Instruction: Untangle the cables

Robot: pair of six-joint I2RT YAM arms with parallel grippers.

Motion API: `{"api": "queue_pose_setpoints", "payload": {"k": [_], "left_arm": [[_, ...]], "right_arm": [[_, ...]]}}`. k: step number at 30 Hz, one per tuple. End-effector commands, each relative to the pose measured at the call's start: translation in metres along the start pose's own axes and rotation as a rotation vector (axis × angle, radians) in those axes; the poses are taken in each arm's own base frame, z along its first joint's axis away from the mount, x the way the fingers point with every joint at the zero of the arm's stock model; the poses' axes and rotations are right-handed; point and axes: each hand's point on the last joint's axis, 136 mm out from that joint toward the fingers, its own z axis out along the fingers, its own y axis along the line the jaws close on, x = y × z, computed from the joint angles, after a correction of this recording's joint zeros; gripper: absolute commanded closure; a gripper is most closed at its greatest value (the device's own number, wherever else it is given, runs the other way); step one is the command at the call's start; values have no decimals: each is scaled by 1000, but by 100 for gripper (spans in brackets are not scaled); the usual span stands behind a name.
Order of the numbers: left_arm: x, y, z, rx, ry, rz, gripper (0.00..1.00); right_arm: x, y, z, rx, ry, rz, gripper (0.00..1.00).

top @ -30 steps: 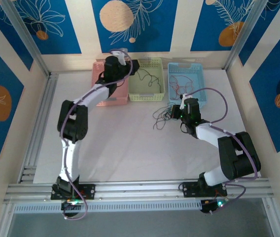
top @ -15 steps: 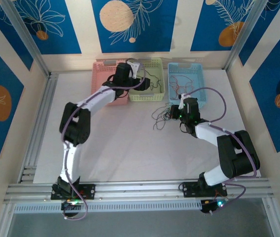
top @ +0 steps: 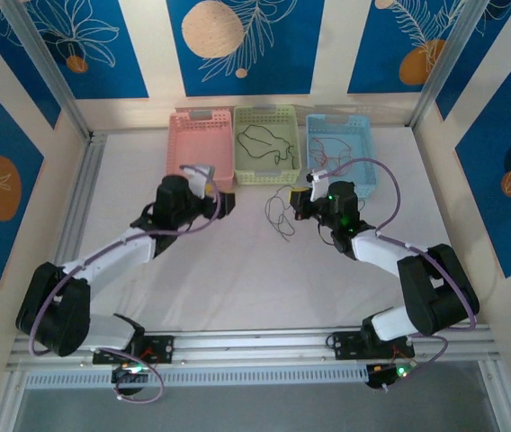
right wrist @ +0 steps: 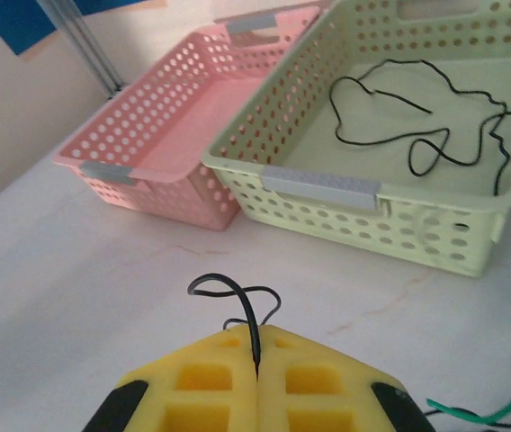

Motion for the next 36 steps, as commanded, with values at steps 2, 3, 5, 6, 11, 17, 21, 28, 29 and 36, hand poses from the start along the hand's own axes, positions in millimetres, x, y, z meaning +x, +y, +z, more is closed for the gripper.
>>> {"api": "queue_pose_setpoints", "payload": {"k": [2, 3, 5, 6, 11, 17, 21, 28, 29, 36], "left_arm": [[20, 41, -9, -191, -44, 19, 20], [28, 46, -9, -205, -38, 9, 20], [33, 53, -10, -210, -30, -24, 21], [32, 51, -11, -206, -30, -18, 21], [35, 54, -12, -221, -29, -24, 21], [42, 58, -5, -242, 27, -30, 22], [42, 59, -6, -245, 29, -32, 21], [42, 60, -7, -250, 27, -30, 22], [42, 60, -7, -252, 25, -30, 22], [42, 62, -8, -265, 25, -32, 22]], "right_arm": [[-13, 15, -6, -74, -52, -52, 100], [-12, 15, -6, -71, -49, -51, 100], [-12, 14, -6, -64, -50, -54, 100], [-13, 14, -7, -60, -53, -51, 100], [-26, 14, -9, -46, -90, -36, 100], [-88, 49, -22, -104, -118, -38, 100], [-151, 64, -31, -79, -165, -78, 100], [-240, 48, -12, 24, -249, -50, 100], [-247, 43, -3, 41, -257, -52, 100], [-257, -11, 76, 146, -231, 46, 100]]}}
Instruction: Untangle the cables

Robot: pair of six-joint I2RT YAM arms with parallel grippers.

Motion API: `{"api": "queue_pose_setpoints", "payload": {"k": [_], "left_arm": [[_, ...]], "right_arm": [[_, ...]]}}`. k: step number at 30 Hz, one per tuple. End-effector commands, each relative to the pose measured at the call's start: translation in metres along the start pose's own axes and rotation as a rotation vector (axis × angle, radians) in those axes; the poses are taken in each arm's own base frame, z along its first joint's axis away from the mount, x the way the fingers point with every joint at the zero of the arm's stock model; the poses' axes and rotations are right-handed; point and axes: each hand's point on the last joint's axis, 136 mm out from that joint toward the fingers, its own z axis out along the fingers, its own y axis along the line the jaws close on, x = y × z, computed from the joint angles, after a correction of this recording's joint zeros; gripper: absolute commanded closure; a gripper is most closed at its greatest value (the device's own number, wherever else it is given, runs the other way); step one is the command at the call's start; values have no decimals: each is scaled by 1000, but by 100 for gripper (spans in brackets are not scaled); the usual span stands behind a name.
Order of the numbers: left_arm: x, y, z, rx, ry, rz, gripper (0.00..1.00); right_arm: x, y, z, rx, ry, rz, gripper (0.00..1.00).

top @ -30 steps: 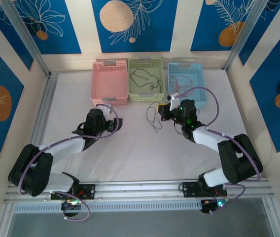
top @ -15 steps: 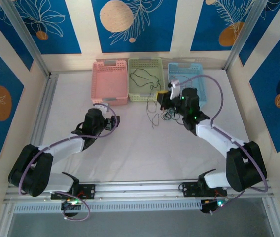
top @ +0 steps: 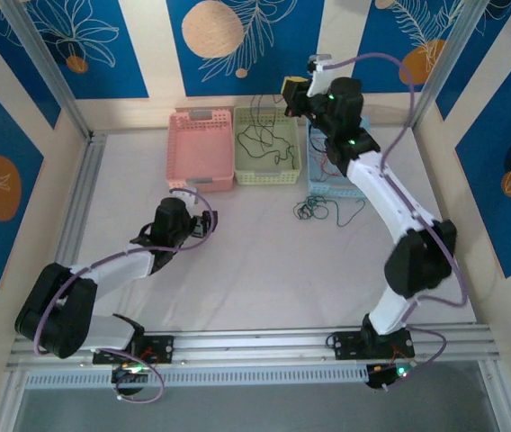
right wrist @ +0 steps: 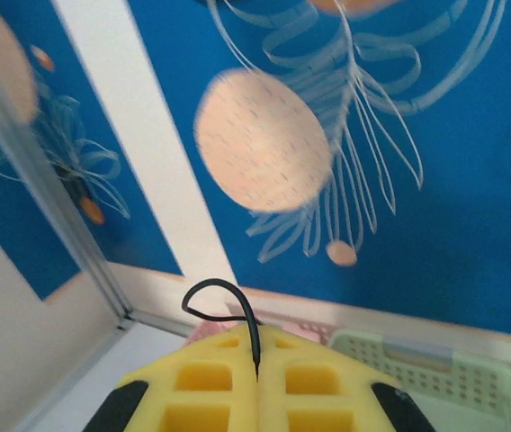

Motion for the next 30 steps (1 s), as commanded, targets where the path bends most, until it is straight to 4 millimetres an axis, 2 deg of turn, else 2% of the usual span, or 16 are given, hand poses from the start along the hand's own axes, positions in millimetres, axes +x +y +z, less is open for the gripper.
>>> {"api": "queue_pose_setpoints", "payload": {"k": [1, 4, 6, 8, 11, 13, 15, 19, 21, 23, 26, 30], "left_arm": [[-11, 3, 0, -18, -19, -11, 22], [-11, 3, 0, -18, -16, -9, 22], [-11, 2, 0, -16, -17, -9, 22], [-11, 2, 0, -15, -18, -10, 22], [-11, 2, 0, -12, -17, -8, 22], [-11, 1, 1, -11, -15, -7, 22], [-11, 1, 1, -11, -12, -7, 21], [-11, 1, 0, -7, -14, -7, 21], [-11, 1, 0, -5, -13, -8, 21], [-11, 1, 1, -7, -14, -8, 21], [-11, 0, 1, -6, -12, -7, 21], [-11, 0, 1, -6, -11, -8, 21]], "right_arm": [[42, -36, 37, 102, 106, 68, 100], [71, -59, 69, 162, 162, 80, 100], [102, -75, 87, 196, 217, 78, 100], [130, -79, 98, 177, 277, 70, 91], [148, -75, 98, 150, 303, 65, 70], [148, -73, 93, 138, 308, 74, 55], [145, -72, 82, 141, 327, 66, 48], [129, -74, 36, 212, 336, 39, 44], [123, -79, 0, 263, 336, 60, 44], [121, -89, -44, 328, 336, 116, 45], [139, -107, -108, 427, 340, 238, 47], [173, -133, -178, 550, 336, 367, 50]]}}
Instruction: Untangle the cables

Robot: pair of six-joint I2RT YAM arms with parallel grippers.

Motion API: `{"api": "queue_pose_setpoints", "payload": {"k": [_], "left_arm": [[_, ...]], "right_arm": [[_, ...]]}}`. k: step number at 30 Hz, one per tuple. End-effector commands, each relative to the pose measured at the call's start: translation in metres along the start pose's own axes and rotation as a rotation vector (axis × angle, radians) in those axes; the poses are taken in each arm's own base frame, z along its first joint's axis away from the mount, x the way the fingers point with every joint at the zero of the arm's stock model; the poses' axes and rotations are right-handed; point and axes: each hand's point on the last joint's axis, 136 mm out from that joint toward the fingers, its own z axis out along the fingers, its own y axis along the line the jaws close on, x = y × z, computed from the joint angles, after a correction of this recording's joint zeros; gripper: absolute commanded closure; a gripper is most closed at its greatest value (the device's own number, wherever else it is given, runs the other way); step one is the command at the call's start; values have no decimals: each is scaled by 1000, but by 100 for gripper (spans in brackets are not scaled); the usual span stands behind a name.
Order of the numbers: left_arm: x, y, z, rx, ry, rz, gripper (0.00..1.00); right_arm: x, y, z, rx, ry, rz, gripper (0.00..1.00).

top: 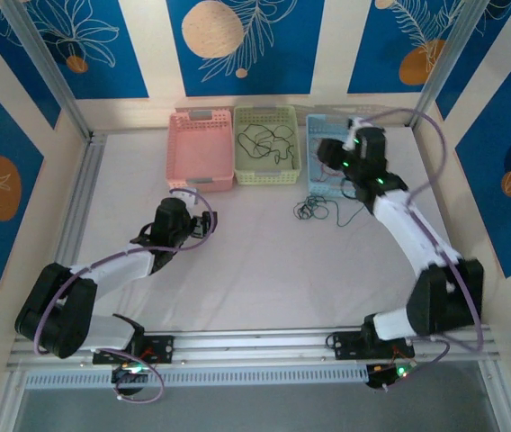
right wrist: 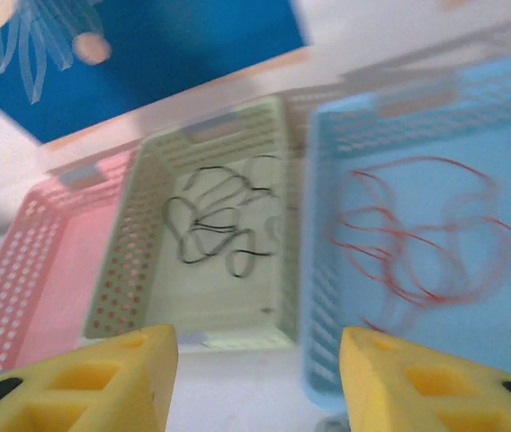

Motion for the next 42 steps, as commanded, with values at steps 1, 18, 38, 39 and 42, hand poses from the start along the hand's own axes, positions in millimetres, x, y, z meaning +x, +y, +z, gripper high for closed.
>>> {"api": "queue_pose_setpoints", "payload": {"k": [1, 18, 38, 39, 42], "left_arm": [[-12, -1, 1, -2, -20, -10, 22], [-11, 0, 2, -3, -14, -10, 21], [-11, -1, 2, -3, -10, -8, 21], [-11, -1, 2, -3, -10, -9, 21], [-11, 0, 2, -4, -11, -9, 21]], "right_arm": [[56, -57, -14, 149, 83, 149, 50], [134, -150, -7, 303, 263, 302, 36], [120, -150, 44, 236, 318, 334, 84], [119, -150, 44, 234, 316, 334, 87], [118, -146, 42, 205, 305, 322, 98]]}}
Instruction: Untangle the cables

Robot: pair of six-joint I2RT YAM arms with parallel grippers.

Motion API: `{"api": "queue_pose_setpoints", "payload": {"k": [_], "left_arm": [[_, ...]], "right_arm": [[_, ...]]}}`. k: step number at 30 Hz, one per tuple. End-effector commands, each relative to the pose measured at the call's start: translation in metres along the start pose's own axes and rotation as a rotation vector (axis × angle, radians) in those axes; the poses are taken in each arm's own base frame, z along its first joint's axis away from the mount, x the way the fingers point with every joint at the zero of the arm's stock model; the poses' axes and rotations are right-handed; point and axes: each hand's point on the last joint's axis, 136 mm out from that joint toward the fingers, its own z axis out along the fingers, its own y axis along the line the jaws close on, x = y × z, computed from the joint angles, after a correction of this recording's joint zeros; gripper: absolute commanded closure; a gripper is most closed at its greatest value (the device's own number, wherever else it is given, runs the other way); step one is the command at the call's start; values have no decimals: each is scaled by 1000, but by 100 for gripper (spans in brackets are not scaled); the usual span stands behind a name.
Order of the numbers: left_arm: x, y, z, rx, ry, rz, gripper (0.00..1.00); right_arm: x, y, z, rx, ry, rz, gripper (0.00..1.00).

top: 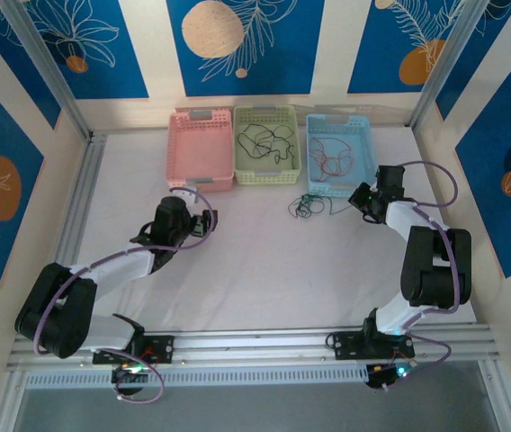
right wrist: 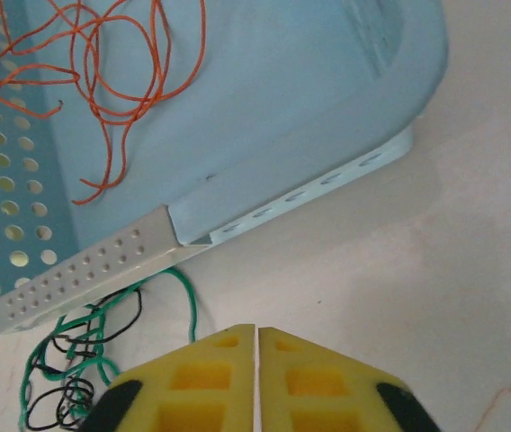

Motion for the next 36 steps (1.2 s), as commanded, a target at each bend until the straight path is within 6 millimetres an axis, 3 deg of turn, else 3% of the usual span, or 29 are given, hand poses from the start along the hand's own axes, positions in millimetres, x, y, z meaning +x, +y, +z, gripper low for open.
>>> {"api": "queue_pose_setpoints", "payload": {"k": [1, 5, 10, 15, 20, 25, 27, 31, 36], "left_arm": [[-7, 1, 2, -6, -4, -8, 21], [-6, 1, 2, -4, -2, -8, 21], [-9, -3, 0, 16, -15, -7, 21], [-14, -11, -7, 68, -53, -7, 22], [-24, -31, -22, 196, -135, -3, 22], [-31, -56, -41, 354, -206, 12, 23], [-33, -54, -45, 352, -224, 10, 23], [-31, -49, -45, 320, -222, 7, 23], [-28, -50, -38, 317, -185, 6, 22]], "right_arm": [[-3, 9, -6, -53, -22, -22, 100], [-1, 19, -24, -82, -46, -55, 100], [9, 51, -70, -186, -83, -145, 100], [32, 124, -113, -526, -5, -263, 100], [75, 200, -143, -783, 66, -483, 100], [110, 240, -171, -1041, 150, -581, 100], [109, 238, -159, -962, 107, -613, 100], [93, 207, -102, -703, 90, -554, 100], [97, 188, -50, -653, 163, -475, 100]]}}
